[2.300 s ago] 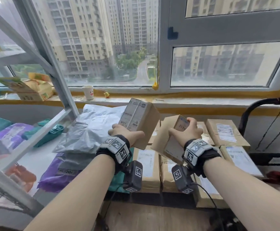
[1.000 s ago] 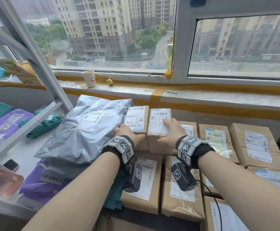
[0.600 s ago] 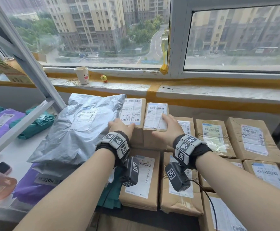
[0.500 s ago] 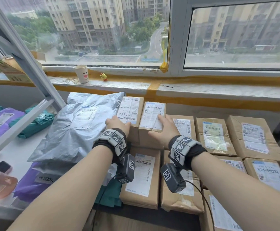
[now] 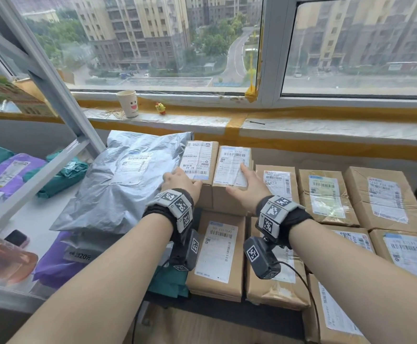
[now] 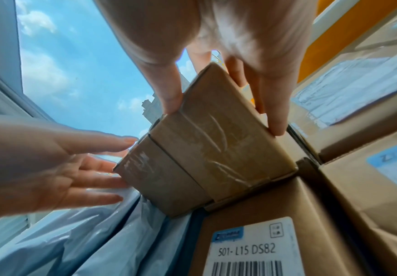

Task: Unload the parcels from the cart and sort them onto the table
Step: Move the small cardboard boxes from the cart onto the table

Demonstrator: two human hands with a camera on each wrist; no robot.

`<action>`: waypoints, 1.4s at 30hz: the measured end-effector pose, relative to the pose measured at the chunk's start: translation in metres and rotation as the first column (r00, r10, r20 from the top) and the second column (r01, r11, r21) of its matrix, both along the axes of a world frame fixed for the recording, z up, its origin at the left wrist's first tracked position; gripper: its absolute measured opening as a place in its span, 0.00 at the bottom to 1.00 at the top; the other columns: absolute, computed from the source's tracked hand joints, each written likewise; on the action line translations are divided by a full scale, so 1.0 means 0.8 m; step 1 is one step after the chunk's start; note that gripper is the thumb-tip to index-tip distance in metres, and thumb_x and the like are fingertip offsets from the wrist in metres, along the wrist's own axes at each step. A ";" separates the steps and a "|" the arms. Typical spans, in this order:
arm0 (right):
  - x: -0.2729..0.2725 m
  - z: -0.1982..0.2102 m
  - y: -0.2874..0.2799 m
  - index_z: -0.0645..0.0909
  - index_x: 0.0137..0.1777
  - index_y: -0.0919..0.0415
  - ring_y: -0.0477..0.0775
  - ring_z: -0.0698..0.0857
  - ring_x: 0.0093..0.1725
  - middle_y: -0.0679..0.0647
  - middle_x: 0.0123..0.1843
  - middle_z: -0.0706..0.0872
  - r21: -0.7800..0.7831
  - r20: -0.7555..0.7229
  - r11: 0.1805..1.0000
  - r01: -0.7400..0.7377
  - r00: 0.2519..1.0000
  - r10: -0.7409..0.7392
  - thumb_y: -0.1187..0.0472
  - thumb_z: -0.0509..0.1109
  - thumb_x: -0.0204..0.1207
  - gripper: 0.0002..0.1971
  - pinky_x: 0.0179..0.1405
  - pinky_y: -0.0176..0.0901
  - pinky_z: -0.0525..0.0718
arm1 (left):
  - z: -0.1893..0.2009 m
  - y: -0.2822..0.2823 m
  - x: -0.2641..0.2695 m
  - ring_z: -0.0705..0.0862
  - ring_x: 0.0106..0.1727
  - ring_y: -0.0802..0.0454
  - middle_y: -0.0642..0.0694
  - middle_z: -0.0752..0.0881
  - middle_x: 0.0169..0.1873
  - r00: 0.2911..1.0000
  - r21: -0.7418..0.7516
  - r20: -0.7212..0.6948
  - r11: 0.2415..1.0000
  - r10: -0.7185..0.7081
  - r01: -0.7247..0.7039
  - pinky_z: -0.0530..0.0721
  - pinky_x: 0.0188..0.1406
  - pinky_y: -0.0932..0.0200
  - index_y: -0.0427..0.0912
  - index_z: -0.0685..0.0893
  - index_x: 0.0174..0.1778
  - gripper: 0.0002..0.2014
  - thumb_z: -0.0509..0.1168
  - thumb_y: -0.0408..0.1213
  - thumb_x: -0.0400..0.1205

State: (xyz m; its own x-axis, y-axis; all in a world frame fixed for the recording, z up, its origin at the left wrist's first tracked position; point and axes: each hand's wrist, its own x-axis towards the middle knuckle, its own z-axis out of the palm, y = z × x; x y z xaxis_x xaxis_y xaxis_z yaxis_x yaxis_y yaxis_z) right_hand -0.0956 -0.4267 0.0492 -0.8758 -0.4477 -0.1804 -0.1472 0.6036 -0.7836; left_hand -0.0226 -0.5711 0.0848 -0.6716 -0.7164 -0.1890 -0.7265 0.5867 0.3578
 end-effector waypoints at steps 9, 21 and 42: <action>0.020 0.006 -0.007 0.53 0.81 0.37 0.66 0.49 0.83 0.57 0.85 0.37 0.281 -0.202 0.959 -0.034 0.975 0.094 0.39 0.65 0.75 0.37 0.81 0.57 0.54 | -0.009 0.008 0.006 0.60 0.79 0.44 0.49 0.64 0.78 0.898 -0.212 0.163 0.874 -0.409 0.436 0.69 0.74 0.45 0.53 0.66 0.76 0.25 0.55 0.34 0.82; 0.034 0.018 -0.023 0.56 0.74 0.48 0.70 0.61 0.77 0.69 0.79 0.54 0.467 -0.252 0.872 0.148 0.967 -0.029 0.32 0.64 0.70 0.38 0.63 0.58 0.78 | -0.011 0.002 0.005 0.42 0.83 0.35 0.57 0.45 0.83 0.900 -0.063 0.257 0.923 -0.353 0.380 0.58 0.79 0.35 0.60 0.50 0.82 0.34 0.52 0.29 0.83; 0.178 0.042 0.025 0.52 0.76 0.56 0.64 0.70 0.69 0.65 0.70 0.67 0.384 -0.207 0.870 0.309 0.947 -0.245 0.38 0.65 0.72 0.40 0.58 0.54 0.77 | -0.003 0.005 0.074 0.68 0.76 0.41 0.42 0.68 0.76 0.877 -0.148 0.046 0.865 -0.479 0.480 0.68 0.75 0.51 0.40 0.67 0.76 0.27 0.57 0.27 0.79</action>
